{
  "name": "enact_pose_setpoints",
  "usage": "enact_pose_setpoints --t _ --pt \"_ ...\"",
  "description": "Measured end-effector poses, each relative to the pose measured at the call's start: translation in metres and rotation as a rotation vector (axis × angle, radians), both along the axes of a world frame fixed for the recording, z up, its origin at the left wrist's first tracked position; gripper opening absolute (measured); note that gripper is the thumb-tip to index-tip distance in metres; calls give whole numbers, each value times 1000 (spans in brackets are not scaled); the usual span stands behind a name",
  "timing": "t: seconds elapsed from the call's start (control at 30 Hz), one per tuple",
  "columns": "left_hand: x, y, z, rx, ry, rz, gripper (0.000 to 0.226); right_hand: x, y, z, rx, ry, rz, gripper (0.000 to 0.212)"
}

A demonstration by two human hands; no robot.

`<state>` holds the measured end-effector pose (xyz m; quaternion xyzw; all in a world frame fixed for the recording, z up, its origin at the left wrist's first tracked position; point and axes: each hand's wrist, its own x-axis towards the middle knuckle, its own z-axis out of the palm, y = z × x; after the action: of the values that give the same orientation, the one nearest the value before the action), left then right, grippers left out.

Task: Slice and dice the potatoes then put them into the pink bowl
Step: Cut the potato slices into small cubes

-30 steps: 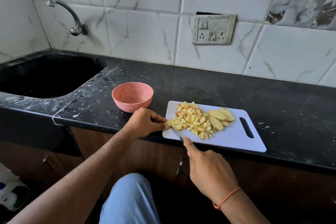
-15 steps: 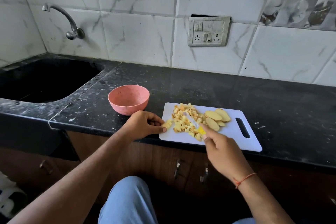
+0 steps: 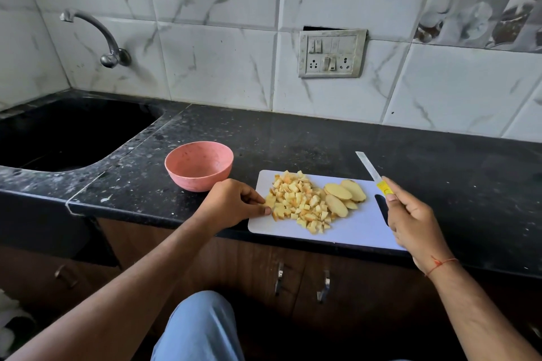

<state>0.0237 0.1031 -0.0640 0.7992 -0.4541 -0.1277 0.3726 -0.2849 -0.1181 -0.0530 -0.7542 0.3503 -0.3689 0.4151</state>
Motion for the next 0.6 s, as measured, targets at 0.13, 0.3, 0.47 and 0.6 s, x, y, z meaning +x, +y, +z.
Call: enact_pose_setpoints --t 0.13,0.3,0.47,0.6 --pt "-4 -8 3 3 -62 -24 24 0 -2 -1 1 -4 1 39" --pt "-13 -21 8 12 -167 -73 18 -2 -3 -3 32 -26 3 39" --pt "-15 -36 26 -20 -175 -129 16 -2 -3 -2 55 -38 7 39" --pt "-14 -53 44 34 -292 -224 11 -2 -1 -1 62 -57 1 39"
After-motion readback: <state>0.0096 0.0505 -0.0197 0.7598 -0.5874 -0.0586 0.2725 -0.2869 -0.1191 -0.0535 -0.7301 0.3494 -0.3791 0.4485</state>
